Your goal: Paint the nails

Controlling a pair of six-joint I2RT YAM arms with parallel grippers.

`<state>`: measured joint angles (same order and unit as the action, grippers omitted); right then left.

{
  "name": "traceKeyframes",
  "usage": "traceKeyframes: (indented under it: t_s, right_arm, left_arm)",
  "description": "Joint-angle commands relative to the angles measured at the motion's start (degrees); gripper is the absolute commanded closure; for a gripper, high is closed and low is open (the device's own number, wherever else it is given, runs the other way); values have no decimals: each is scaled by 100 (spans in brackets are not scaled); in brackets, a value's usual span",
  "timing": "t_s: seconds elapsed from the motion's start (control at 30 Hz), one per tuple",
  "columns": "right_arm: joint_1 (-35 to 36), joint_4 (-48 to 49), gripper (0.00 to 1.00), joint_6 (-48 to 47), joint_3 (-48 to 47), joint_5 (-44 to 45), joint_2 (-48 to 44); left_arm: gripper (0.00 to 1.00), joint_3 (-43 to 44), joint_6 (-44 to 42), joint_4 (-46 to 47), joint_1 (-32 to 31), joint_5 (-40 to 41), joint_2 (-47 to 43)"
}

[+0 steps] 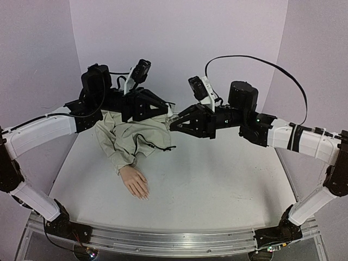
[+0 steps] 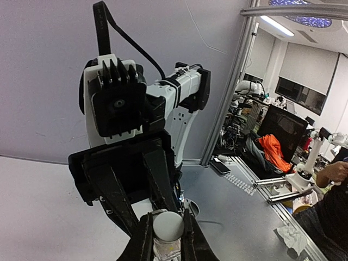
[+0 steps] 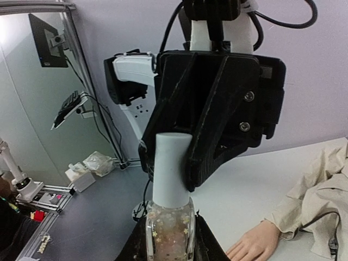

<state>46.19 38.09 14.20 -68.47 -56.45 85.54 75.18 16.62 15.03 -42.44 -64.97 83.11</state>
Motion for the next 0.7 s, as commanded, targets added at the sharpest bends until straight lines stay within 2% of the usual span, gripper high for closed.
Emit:
traceKeyframes:
  t_s: [0.0,0.1,0.17,0.27,0.3,0.5,0.6,0.67]
  right_arm:
    - [30,1037,100,-91,139,-848,-493]
    - [29,993,100,-203,288,-347,-585]
    - [30,765,100,-441,383,231,-683]
    - [30,136,100,-1078,454,1334,-853]
    - [30,-114,100,-1290,445,1734,-873]
    - [28,-422,100,-2019,487,3627,-741]
    - [42,-416,100,-2075,336,4617,-516]
    - [155,-403,100,-2072,187,5603,-280]
  left_arm:
    - [98,1,100,-149,-19,-477,-87]
    - [92,-102,267,-149,2,197,-152]
    - [79,-182,505,-147,43,627,-199]
    - [54,-392,1020,-195,183,1379,-323]
    - [50,-478,1145,-231,221,1626,-388]
    - [37,-691,1398,-814,288,2697,-749]
    - [35,-673,1762,-956,288,3246,-789]
    - [38,-658,2071,-998,281,3678,-758]
